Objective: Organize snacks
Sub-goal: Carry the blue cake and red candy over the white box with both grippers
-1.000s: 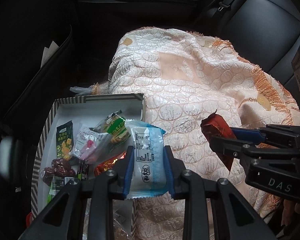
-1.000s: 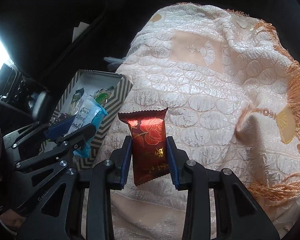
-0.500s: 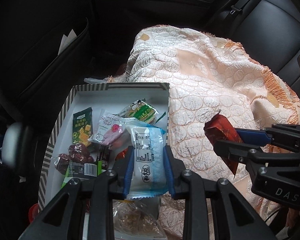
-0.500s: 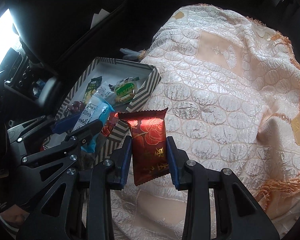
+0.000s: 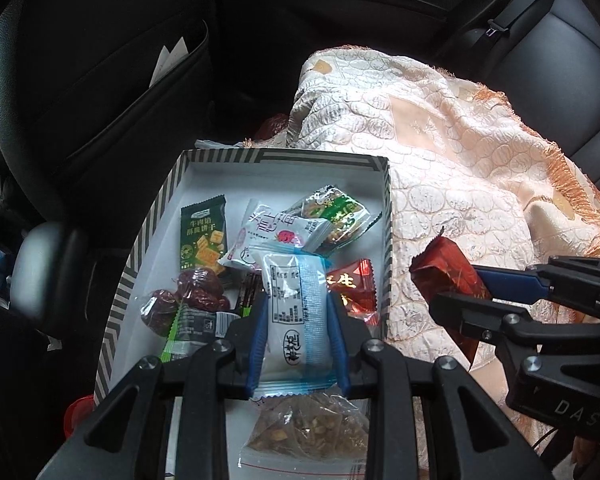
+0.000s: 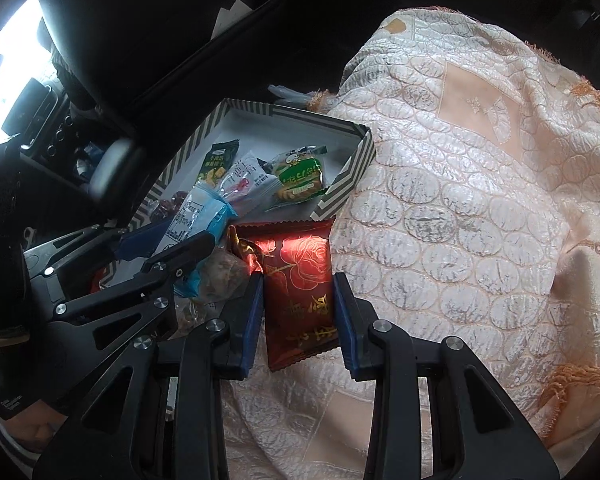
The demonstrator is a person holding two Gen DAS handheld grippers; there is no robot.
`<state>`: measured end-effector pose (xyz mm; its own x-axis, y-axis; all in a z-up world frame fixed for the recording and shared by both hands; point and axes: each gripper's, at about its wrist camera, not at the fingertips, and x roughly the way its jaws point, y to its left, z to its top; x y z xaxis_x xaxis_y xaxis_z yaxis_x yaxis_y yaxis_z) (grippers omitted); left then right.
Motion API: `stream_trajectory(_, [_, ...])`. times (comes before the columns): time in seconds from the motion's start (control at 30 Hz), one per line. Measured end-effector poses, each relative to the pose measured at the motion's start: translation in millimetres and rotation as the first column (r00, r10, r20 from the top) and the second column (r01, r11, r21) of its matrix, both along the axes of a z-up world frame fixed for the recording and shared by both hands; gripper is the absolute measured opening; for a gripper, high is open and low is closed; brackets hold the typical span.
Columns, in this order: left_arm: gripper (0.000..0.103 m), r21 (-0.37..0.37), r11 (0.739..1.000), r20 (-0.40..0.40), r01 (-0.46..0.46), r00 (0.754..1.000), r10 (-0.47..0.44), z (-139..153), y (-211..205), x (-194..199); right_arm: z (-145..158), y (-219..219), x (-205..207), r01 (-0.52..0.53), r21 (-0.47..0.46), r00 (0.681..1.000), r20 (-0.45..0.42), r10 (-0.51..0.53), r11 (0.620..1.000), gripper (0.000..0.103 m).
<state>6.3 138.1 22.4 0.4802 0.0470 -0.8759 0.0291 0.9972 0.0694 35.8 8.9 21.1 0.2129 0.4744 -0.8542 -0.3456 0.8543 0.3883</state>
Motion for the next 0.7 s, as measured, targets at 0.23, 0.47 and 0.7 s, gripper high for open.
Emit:
stream_trajectory(0.23, [0.031, 0.007, 0.999, -0.001, -0.036, 0.999, 0.036, 1, 23, -1, 0, 19, 5, -0.022, 0.008, 1.000, -0.011, 0.022, 1.000, 0.033])
stream_trajectory(0.47, [0.031, 0.002, 0.997, -0.011, -0.073, 0.997, 0.073, -5, 42, 0, -9, 38, 23, 0.008, 0.019, 0.999, -0.042, -0.007, 1.000, 0.033])
stream_trajectory(0.7, [0.031, 0.002, 0.997, -0.030, -0.083, 0.996, 0.083, -16, 50, 5, -17, 61, 40, 0.040, 0.013, 0.998, -0.049, -0.039, 0.999, 0.033])
